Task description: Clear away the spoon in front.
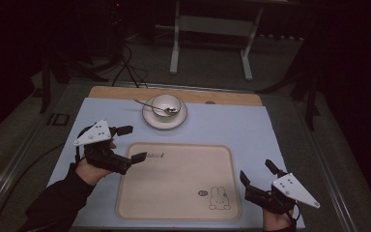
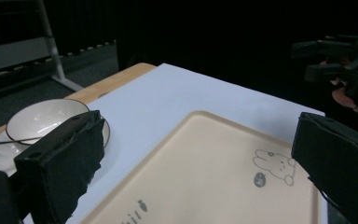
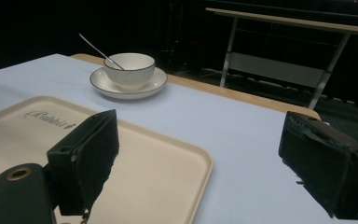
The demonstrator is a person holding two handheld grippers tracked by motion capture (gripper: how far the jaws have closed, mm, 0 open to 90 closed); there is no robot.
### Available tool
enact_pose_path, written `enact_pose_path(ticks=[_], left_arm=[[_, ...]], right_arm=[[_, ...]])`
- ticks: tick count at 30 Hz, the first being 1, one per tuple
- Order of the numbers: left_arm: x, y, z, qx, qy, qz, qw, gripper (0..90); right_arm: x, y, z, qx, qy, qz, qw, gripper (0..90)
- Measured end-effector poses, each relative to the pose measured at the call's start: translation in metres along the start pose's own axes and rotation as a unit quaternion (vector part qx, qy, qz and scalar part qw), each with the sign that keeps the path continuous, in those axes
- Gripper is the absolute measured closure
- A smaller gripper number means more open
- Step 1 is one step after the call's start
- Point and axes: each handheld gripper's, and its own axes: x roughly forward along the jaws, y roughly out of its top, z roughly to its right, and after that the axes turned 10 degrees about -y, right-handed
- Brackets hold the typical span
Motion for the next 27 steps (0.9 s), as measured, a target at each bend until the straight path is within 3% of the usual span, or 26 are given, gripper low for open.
enact_pose_path(ticks=[4,12,20,27], left_arm=[[0.004,0.004,-0.006,0.0,0.011,0.001,0.9999,3.9],[0.011,0.004,-0.025,-0.024,0.037,0.013,0.999,3.9],[0.015,0.002,-0.05,-0.046,0.071,0.016,0.9963,3.9],[0.026,-0.007,-0.072,-0.068,0.099,0.017,0.9926,4.8]], right_arm=[[-0.001,0.0,0.0,0.001,0.0,0.002,1.0,12.0],[-0.001,0.0,-0.001,-0.002,0.002,0.003,1.0,12.0],[0.0,0.0,-0.002,-0.001,0.003,0.001,1.0,12.0],[0.001,-0.001,-0.002,-0.002,0.004,-0.001,1.0,12.1]])
